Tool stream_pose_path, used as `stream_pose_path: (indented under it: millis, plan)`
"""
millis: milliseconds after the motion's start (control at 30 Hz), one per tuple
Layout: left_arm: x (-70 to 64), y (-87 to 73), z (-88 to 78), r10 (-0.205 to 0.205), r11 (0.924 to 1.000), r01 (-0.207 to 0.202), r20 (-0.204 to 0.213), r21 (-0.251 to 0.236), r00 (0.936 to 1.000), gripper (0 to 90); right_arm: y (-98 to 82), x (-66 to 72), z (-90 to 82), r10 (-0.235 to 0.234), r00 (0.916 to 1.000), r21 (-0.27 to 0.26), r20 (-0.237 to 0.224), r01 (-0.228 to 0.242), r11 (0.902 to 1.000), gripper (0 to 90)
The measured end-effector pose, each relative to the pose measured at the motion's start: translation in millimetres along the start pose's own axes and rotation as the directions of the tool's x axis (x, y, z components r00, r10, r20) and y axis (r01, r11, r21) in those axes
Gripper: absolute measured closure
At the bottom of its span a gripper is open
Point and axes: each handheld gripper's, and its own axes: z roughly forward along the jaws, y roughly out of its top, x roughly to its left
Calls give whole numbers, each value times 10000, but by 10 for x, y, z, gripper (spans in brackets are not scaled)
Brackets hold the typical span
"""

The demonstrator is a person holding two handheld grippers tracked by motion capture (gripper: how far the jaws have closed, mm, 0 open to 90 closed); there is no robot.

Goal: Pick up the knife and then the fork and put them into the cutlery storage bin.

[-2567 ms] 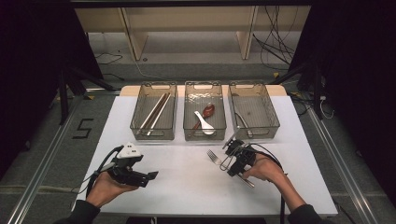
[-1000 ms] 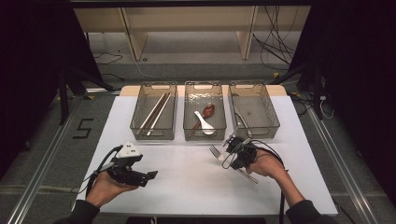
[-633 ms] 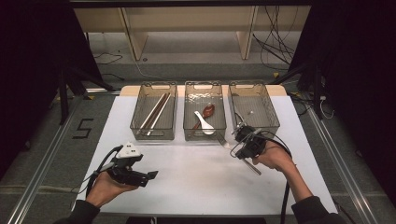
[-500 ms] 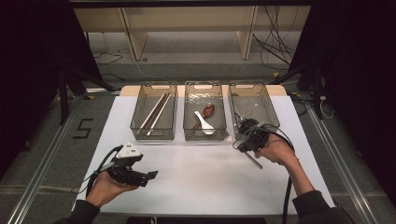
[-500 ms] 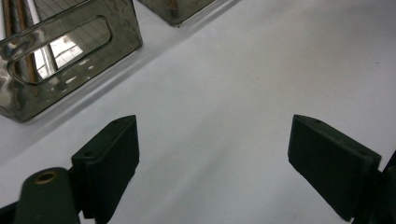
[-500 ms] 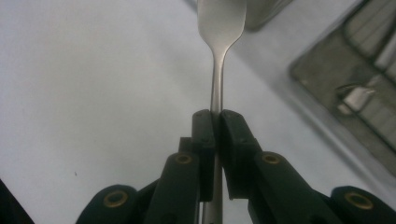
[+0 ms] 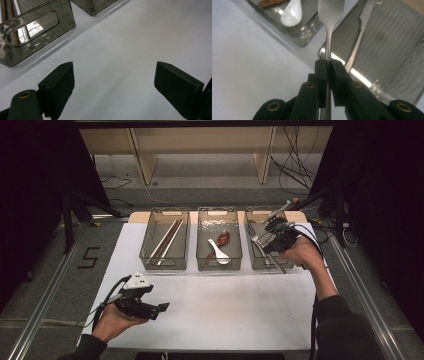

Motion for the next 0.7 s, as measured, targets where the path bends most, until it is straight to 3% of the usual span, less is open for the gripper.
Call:
stream_pose_path:
  millis: [267, 700]
  plan:
    - [-15, -3, 11, 23, 10000, -23, 29, -23, 10000, 161, 204, -232, 41, 538, 9981, 70, 313, -540, 9985, 850]
    - [-5, -4, 5, -3, 10000, 3, 60, -53, 10000, 161, 422, -399, 80, 947, 9932, 6, 677, -949, 9955, 850]
